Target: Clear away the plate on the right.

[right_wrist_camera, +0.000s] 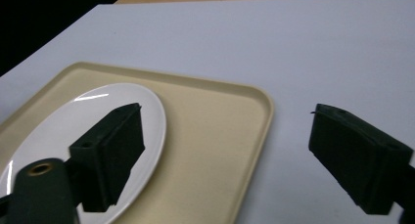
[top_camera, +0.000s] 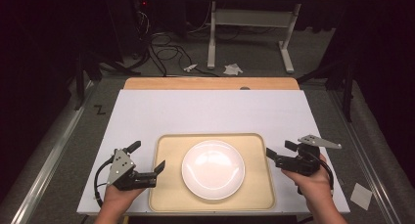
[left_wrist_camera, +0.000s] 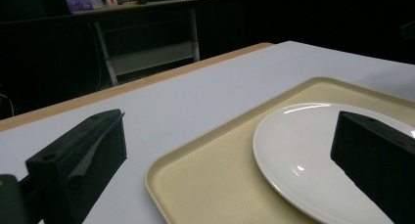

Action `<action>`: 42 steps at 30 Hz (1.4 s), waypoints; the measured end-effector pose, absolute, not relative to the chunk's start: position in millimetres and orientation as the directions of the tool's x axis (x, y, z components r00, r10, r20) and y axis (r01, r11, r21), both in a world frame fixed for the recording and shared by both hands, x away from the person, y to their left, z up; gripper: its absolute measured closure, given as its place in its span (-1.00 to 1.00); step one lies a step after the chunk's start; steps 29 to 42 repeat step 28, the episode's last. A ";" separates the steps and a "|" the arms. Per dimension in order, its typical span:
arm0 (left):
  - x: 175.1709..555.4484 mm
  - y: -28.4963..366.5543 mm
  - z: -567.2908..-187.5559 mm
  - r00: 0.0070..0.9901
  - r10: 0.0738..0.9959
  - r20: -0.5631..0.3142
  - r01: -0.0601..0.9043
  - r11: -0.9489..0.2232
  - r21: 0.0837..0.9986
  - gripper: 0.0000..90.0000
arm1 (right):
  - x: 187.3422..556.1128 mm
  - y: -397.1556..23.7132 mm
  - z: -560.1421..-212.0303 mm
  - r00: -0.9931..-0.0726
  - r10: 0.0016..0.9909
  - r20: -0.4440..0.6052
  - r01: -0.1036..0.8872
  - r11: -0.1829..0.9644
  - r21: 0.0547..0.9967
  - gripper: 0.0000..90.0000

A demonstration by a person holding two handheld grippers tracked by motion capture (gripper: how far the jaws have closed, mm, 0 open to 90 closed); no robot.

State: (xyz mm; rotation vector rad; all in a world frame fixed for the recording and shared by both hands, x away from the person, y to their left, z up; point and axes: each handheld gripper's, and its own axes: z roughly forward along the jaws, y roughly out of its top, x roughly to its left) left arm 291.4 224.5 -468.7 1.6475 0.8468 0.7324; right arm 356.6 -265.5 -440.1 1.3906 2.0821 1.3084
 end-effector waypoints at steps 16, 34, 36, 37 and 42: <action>290.6 215.2 -472.9 0.573 0.818 0.053 0.177 -0.186 0.966 -0.99 | 328.3 -291.7 -435.2 -0.493 0.859 0.135 0.407 0.090 0.909 -0.99; 291.1 211.8 -473.6 0.577 0.815 0.053 0.185 -0.194 0.963 -0.99 | 334.2 -301.7 -439.0 -0.478 0.860 0.179 0.427 0.050 0.903 -0.99; 291.1 211.8 -473.6 0.577 0.815 0.053 0.185 -0.194 0.963 -0.99 | 334.2 -301.7 -439.0 -0.478 0.860 0.179 0.427 0.050 0.903 -0.99; 291.1 211.8 -473.6 0.577 0.815 0.053 0.185 -0.194 0.963 -0.99 | 334.2 -301.7 -439.0 -0.478 0.860 0.179 0.427 0.050 0.903 -0.99; 291.1 211.8 -473.6 0.577 0.815 0.053 0.185 -0.194 0.963 -0.99 | 334.2 -301.7 -439.0 -0.478 0.860 0.179 0.427 0.050 0.903 -0.99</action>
